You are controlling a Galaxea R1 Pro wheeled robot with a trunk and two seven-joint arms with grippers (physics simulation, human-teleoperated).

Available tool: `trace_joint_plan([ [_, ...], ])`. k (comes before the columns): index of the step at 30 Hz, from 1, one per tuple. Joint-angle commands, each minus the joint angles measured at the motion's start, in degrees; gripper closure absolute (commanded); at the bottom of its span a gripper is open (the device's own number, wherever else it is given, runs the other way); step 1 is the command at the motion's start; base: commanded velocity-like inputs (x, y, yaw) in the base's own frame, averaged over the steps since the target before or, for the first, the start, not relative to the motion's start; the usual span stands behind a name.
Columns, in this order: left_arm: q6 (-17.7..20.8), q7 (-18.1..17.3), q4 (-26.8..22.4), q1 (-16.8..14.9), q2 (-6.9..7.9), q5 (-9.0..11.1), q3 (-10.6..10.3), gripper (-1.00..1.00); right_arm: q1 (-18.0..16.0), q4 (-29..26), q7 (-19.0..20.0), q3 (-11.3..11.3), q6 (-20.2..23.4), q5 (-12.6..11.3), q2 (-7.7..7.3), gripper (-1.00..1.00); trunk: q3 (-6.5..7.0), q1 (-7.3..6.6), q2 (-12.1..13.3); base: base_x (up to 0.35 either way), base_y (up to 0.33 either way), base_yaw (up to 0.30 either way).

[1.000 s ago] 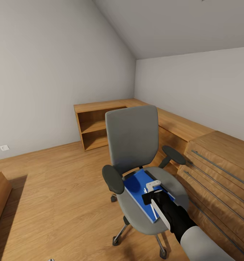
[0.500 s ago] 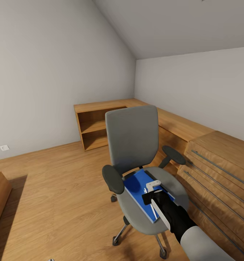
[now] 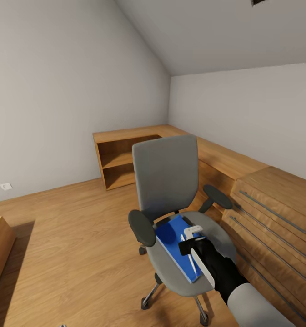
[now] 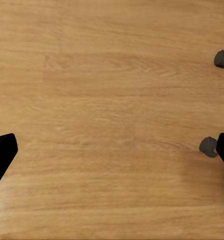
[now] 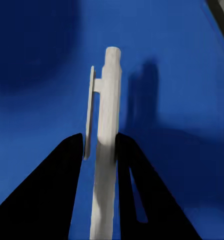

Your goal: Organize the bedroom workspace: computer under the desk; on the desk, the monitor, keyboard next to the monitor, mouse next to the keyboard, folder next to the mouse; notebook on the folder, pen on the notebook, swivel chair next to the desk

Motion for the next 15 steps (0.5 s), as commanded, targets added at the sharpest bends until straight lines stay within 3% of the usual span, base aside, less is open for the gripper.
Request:
trace_joint_plan([
  [1, 0.0, 0.4, 0.0, 0.0, 0.05, 0.4, -0.1, -1.00, 0.0, -1.6, -0.6, 0.0, 0.3, -0.7, -0.15, 1.00, 0.14, -0.23, 0.4, -0.098, 0.000, 0.000],
  [13, -0.3, 0.4, 0.6, 0.0, 0.05, 0.4, -0.2, -1.00, 0.9, -12.7, -0.7, -2.2, 1.7, -0.9, -1.09, 1.00, 2.29, -2.87, 5.2, -0.277, 0.000, 0.000],
  [15, -0.3, 0.4, 0.6, 0.0, 0.04, 0.4, -0.3, -1.00, 1.5, -14.7, -0.7, -3.5, 2.1, -0.9, -1.14, 1.00, 2.65, -3.30, 6.0, -0.334, 0.000, 0.000],
])
